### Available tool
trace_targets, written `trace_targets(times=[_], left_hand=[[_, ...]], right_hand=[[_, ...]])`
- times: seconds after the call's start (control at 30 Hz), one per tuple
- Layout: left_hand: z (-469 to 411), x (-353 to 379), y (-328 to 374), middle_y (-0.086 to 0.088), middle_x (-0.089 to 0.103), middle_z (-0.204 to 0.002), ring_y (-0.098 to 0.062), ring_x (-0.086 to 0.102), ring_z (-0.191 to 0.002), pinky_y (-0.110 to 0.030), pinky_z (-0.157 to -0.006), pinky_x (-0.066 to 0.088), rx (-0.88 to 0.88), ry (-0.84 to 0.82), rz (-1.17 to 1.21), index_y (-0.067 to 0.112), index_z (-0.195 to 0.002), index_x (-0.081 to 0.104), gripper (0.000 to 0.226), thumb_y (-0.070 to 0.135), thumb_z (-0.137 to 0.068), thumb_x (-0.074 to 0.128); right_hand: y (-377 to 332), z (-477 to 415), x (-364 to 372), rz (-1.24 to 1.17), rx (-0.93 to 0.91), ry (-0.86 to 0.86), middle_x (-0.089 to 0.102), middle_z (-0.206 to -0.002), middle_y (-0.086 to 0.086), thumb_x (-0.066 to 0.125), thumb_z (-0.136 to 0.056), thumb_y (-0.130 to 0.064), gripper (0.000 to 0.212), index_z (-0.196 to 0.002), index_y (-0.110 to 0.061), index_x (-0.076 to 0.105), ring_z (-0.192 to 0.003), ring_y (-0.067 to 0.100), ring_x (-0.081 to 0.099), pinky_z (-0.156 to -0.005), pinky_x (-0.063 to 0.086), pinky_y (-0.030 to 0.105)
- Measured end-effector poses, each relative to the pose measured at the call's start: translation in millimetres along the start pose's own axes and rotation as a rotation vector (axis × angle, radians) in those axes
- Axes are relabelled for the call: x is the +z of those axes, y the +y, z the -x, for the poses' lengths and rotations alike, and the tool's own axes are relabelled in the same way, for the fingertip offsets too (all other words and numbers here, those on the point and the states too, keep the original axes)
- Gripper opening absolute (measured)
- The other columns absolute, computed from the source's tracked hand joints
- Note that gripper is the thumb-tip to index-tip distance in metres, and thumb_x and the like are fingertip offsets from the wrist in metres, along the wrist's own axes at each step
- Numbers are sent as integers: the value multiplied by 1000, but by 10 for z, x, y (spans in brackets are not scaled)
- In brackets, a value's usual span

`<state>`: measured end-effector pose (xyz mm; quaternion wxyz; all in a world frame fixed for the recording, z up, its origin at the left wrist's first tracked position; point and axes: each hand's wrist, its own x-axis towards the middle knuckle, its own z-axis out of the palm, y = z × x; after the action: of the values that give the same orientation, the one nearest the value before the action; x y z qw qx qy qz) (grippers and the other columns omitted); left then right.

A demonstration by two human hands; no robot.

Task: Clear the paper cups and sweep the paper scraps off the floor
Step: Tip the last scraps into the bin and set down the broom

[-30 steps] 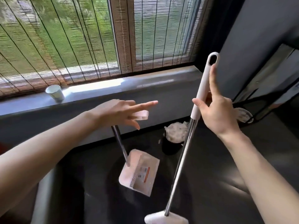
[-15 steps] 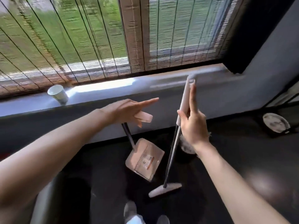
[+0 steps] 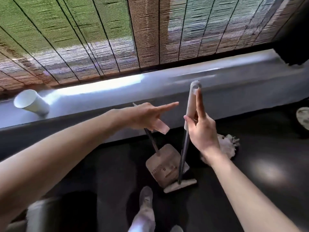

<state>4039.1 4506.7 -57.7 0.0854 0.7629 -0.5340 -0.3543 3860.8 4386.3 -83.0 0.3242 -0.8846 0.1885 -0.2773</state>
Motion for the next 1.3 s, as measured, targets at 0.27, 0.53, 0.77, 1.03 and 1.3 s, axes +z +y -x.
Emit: trace_targets(times=[0.27,0.53,0.77,1.03,1.3], left_hand=[[-323,-282,-461,5,67,-114,-19,55,-99,-29,-80,19,164,114,-430,38,-152,2,79,54,-90,48],[-546,-334,-696,7,72,-101,-20,59,-83,-36,-86,31,270,233,-247,53,-140,3,77,57,-84,55],[-533,-164,-908,0,58,-133,-22,46,-126,-17,-100,12,264,336,33,21,-151,22,101,33,-70,81],[-402,-143,-841,4,27,-157,-9,9,-147,-33,-120,-4,156,212,192,30,-152,12,110,75,-63,57],[-362,-143,-810,9,21,-159,-6,2,-147,-34,-119,-8,137,216,108,28,-150,27,89,66,-73,51]], right_hand=[[279,-748,381,22,-35,-184,48,-137,30,51,-92,8,117,-121,-74,-28,-88,23,64,-70,33,-5],[417,-1097,719,-7,47,-284,40,-146,24,46,-96,1,111,-112,-79,-29,-105,26,60,-76,38,7],[617,-1234,807,79,63,-322,52,-139,20,56,-93,-4,109,-127,-68,-25,-83,15,61,-69,37,16],[661,-1158,835,112,154,-335,50,-141,16,69,-88,-17,100,-147,-36,-9,-102,29,64,-77,40,20],[787,-1193,724,223,100,-336,58,-126,21,68,-89,-19,96,-146,-33,-8,-104,27,60,-80,42,29]])
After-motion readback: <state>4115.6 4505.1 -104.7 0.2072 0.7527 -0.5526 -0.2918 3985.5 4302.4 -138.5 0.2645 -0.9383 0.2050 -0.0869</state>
